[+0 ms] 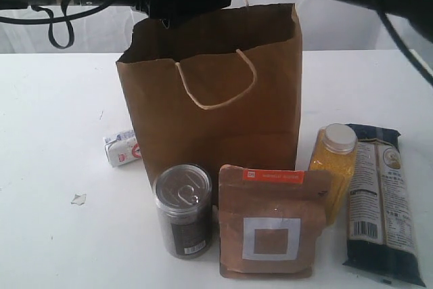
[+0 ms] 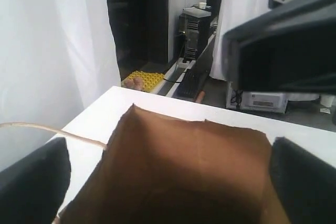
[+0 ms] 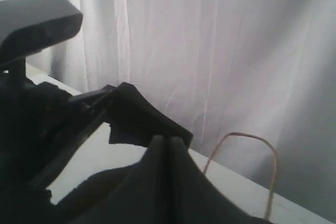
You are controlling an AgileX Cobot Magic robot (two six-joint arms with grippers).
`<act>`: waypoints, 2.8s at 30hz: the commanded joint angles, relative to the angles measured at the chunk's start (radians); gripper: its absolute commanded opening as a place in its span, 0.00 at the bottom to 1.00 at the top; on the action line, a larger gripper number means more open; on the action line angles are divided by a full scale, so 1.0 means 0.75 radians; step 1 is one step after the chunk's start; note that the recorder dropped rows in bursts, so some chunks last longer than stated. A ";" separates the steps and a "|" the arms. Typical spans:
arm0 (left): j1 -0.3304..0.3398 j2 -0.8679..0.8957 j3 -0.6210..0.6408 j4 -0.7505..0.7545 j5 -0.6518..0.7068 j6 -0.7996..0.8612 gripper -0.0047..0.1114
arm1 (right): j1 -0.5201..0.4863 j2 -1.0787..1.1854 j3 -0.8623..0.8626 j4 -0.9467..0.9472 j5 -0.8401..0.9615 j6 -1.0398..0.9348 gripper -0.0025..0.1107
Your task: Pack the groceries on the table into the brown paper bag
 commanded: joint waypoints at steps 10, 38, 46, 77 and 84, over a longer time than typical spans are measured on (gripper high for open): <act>0.000 -0.148 -0.007 -0.026 0.034 -0.009 0.94 | 0.001 -0.433 0.076 -0.028 0.460 -0.045 0.02; 0.386 -0.448 0.029 0.198 -0.206 -0.684 0.94 | 0.001 -0.954 0.341 0.068 1.173 0.060 0.24; 0.386 -0.454 0.028 0.198 -0.206 -0.724 0.94 | 0.001 -1.174 0.506 0.067 1.170 0.115 0.17; 0.386 -0.454 0.026 0.198 -0.206 -0.740 0.94 | 0.001 -1.747 0.900 0.142 1.026 -0.081 0.02; 0.386 -0.454 0.026 0.198 -0.206 -0.743 0.94 | 0.001 -1.747 1.149 0.137 0.640 -0.081 0.02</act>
